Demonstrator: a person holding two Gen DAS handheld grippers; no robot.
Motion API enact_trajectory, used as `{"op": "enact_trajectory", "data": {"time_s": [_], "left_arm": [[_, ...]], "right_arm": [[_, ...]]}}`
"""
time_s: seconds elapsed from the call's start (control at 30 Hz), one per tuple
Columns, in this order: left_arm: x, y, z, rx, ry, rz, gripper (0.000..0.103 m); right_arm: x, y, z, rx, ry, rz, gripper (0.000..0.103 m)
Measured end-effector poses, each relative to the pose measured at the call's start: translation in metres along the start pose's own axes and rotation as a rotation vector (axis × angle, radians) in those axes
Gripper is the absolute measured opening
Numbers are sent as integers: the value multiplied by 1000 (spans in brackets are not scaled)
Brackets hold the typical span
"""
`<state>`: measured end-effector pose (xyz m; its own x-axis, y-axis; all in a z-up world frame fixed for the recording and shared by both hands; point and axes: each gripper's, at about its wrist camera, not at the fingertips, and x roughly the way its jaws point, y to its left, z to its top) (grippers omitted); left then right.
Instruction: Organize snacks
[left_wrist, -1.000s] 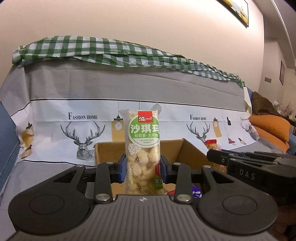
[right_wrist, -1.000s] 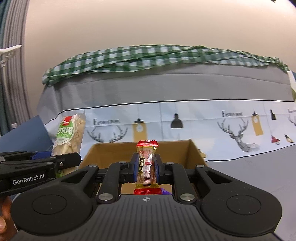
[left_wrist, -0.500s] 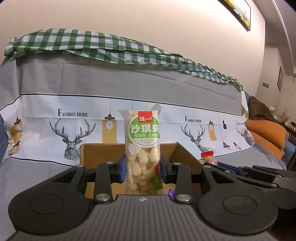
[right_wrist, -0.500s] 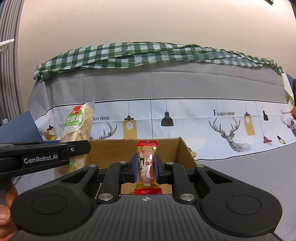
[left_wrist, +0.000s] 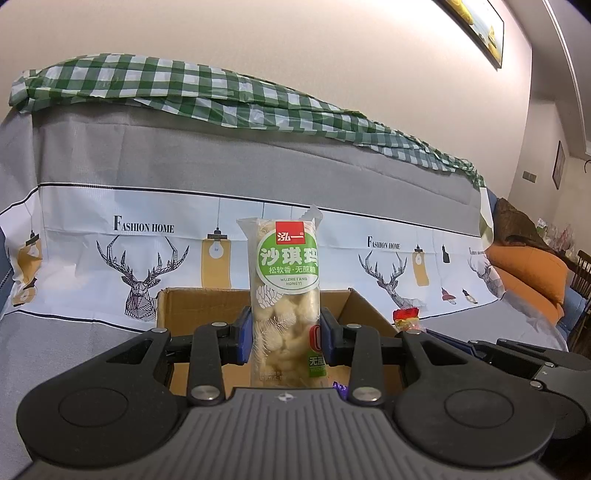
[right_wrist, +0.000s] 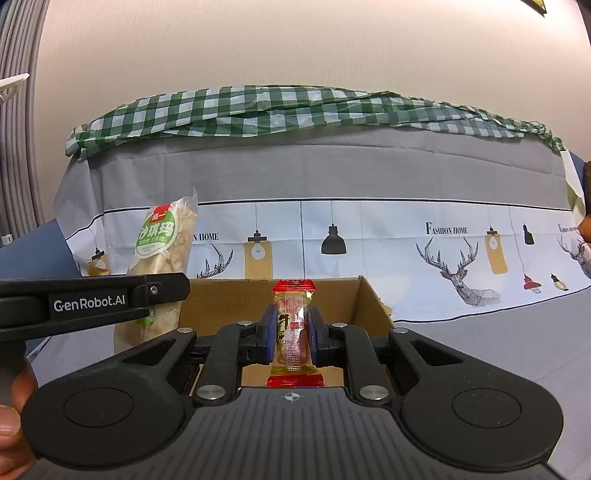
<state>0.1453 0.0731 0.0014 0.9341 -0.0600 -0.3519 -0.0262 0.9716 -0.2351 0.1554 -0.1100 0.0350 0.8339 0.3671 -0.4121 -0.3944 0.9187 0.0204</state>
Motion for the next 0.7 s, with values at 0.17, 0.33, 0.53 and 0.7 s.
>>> {"op": "enact_trajectory", "data": {"time_s": [0.17, 0.33, 0.53, 0.7], "left_arm": [[-1, 1, 0, -7, -3, 5, 39], [-1, 5, 1, -22, -5, 17, 39], [-2, 5, 3, -24, -1, 0, 56], [-2, 5, 1, -7, -12, 13, 80]], "right_arm": [[0, 0, 0, 5, 0, -8, 18], [0, 0, 1, 13, -1, -4, 18], [2, 3, 0, 6, 15, 5, 19], [4, 0, 0, 17, 22, -38, 79]]}}
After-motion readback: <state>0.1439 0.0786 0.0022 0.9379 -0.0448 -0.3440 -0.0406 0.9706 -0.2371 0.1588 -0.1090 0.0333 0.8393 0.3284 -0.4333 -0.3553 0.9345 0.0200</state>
